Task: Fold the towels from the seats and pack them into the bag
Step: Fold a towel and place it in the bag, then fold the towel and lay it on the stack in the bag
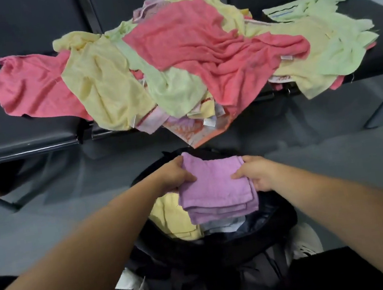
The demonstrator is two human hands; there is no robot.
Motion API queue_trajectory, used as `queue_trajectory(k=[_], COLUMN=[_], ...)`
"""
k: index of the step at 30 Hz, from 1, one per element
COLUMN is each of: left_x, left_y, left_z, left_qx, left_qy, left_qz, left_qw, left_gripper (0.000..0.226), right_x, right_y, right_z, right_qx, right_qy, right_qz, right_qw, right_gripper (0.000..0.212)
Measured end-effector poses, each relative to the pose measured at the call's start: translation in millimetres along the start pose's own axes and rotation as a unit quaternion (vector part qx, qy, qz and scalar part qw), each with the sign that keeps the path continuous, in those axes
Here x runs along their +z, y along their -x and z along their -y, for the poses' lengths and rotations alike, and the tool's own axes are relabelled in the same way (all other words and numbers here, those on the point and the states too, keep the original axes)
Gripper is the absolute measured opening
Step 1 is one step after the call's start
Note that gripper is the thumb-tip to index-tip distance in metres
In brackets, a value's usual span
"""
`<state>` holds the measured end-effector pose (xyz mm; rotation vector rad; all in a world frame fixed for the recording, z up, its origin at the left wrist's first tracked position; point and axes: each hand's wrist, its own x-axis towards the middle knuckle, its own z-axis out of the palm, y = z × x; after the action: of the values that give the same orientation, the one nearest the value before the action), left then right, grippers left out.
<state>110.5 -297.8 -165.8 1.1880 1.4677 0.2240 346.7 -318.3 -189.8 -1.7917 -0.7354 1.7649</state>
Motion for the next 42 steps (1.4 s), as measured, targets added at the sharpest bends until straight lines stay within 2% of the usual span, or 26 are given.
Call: queue_trajectory(k=[5, 8, 10, 12, 14, 16, 19, 21, 24, 26, 27, 29, 30, 31, 34, 38, 40, 42], left_x=[21, 38, 51, 63, 75, 84, 88, 90, 86, 82, 80, 77, 74, 71, 49, 4, -15, -33], left_y=[-44, -72, -86, -95, -102, -106, -112, -114, -108, -103, -98, -90, -84, -79, -66, -44, -26, -6], left_z=[36, 62, 75, 85, 98, 113, 137, 142, 135, 137, 135, 134, 129, 122, 81, -2, -46, -86], left_qx=[-0.056, -0.069, -0.063, -0.054, -0.062, -0.088, -0.115, -0.122, -0.105, -0.109, -0.112, -0.122, -0.121, -0.114, -0.073, 0.028, 0.080, 0.127], left_qy=[-0.027, -0.003, -0.001, 0.004, 0.035, 0.021, 0.031, 0.034, 0.006, -0.019, -0.042, -0.144, -0.208, -0.247, -0.271, -0.277, -0.270, -0.258], left_qz=[0.012, -0.005, -0.037, -0.068, -0.061, -0.019, -0.013, -0.025, -0.041, -0.021, -0.004, 0.024, 0.031, 0.036, 0.054, 0.007, -0.027, -0.045], left_qw=[0.998, 0.998, 0.997, 0.996, 0.996, 0.996, 0.993, 0.992, 0.994, 0.994, 0.993, 0.982, 0.970, 0.962, 0.958, 0.960, 0.959, 0.957], left_gripper=[0.079, 0.081, 0.073, 0.059, 0.043, 0.014, 0.021, 0.020, 0.014, 0.017, 0.021, 0.047, 0.060, 0.065, 0.045, 0.026, 0.020, 0.012], right_x=[0, -3, 0, 2, 1, -2, -6, -5, -7, -9, -11, -9, -7, -6, -5, -3, 0, 4], right_y=[-44, -76, -83, -88, -98, -106, -111, -111, -114, -108, -105, -96, -89, -84, -72, -43, -24, -3], right_z=[-45, -68, -74, -77, -82, -90, -103, -107, -110, -109, -109, -106, -101, -96, -62, 19, 63, 105], right_qx=[0.068, 0.042, 0.009, -0.013, -0.008, 0.025, 0.093, 0.106, 0.113, 0.118, 0.120, 0.106, 0.090, 0.069, 0.034, 0.042, 0.014, -0.031], right_qy=[0.015, 0.037, 0.058, 0.068, 0.069, 0.107, 0.170, 0.195, 0.184, 0.175, 0.199, 0.269, 0.306, 0.334, 0.352, 0.333, 0.333, 0.334], right_qz=[-0.029, -0.082, -0.113, -0.131, -0.143, -0.150, -0.131, -0.117, -0.112, -0.111, -0.109, -0.123, -0.132, -0.148, -0.159, -0.043, -0.003, 0.020], right_qw=[0.997, 0.995, 0.992, 0.989, 0.987, 0.983, 0.972, 0.968, 0.970, 0.971, 0.967, 0.949, 0.938, 0.928, 0.922, 0.941, 0.943, 0.942], right_gripper=[0.034, 0.047, 0.057, 0.058, 0.053, 0.042, 0.031, 0.019, 0.017, 0.017, 0.019, 0.017, 0.009, 0.012, 0.030, 0.024, 0.028, 0.022])
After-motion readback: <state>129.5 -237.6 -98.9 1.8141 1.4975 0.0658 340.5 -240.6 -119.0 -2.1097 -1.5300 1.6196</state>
